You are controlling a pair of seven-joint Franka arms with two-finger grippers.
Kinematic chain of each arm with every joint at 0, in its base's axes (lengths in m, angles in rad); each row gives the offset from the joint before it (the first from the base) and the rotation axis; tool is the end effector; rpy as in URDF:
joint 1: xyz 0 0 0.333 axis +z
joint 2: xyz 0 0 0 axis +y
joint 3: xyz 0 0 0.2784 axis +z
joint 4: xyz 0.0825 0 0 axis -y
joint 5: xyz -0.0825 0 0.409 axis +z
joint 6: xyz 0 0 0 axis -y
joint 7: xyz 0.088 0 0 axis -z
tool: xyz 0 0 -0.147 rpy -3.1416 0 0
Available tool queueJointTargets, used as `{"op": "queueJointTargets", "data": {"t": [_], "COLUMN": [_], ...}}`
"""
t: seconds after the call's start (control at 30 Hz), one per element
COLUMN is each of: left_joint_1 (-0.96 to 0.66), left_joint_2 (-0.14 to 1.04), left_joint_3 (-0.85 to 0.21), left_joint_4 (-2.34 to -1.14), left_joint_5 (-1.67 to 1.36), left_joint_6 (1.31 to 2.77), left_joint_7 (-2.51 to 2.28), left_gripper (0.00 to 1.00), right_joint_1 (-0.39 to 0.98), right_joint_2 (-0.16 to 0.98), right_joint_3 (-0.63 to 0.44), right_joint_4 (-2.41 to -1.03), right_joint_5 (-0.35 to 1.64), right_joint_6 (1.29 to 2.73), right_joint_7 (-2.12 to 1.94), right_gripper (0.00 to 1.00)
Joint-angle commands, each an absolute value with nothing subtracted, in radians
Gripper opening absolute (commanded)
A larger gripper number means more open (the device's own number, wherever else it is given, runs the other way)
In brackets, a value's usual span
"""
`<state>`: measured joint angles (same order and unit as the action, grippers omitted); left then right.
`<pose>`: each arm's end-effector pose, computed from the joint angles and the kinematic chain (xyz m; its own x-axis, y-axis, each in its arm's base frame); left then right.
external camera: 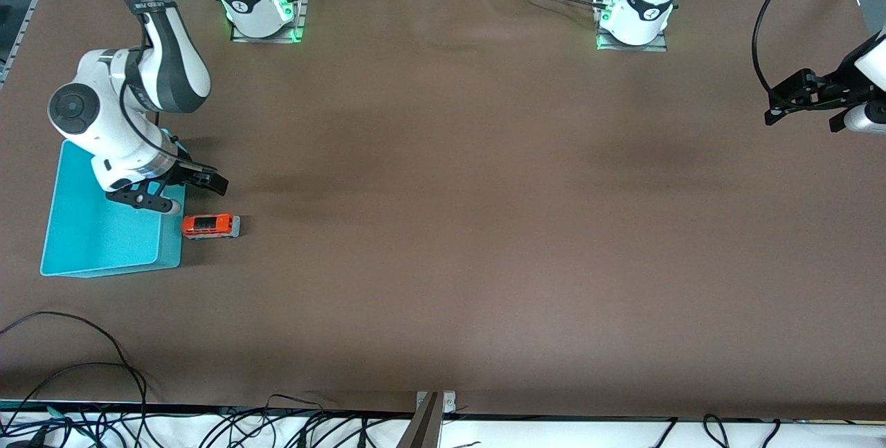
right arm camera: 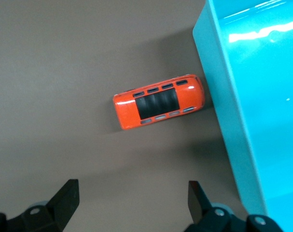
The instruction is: Wind up bus and store in blue box
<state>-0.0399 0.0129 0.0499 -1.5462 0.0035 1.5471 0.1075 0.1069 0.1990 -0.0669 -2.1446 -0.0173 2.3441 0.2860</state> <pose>0.5803 0.0062 0.5496 0.9952 -0.0973 -0.0124 -0.0973 -0.9953 -0.0028 0.5741 0.0214 0.2164 0.9731 -0.2304 0.0079 -0.2305 -0.9728 0.0244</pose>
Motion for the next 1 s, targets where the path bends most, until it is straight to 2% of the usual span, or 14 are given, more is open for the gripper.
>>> {"op": "queueJointTargets", "data": {"t": [0.0,0.57,0.77,0.97], "left_joint_1": [-0.054,-0.052,-0.058,-0.060], "left_joint_2": [0.023,0.032,0.034,0.037], "left_joint_3": [0.052,0.052,0.052,0.051], "left_joint_4": [-1.525,-1.526,-1.525,-1.525], "left_joint_5": [0.032,0.017,0.017,0.015], "left_joint_6": [1.528,1.528,1.528,1.528], "left_joint_7": [0.101,0.103,0.103,0.103], "left_gripper": [1.00,1.00,1.00,1.00], "right_joint_1": [0.101,0.064,0.026,0.018], "right_joint_2": [0.212,0.265,0.298,0.316], "right_joint_3": [-0.054,-0.055,-0.055,-0.055], "right_joint_4": [-2.177,-2.169,-2.171,-2.175], "right_joint_5": [-0.012,-0.023,-0.086,-0.087], "right_joint_6": [2.405,2.560,2.611,2.623], "right_joint_7": [0.392,0.824,0.962,1.037], "right_gripper": [1.00,1.00,1.00,1.00]}}
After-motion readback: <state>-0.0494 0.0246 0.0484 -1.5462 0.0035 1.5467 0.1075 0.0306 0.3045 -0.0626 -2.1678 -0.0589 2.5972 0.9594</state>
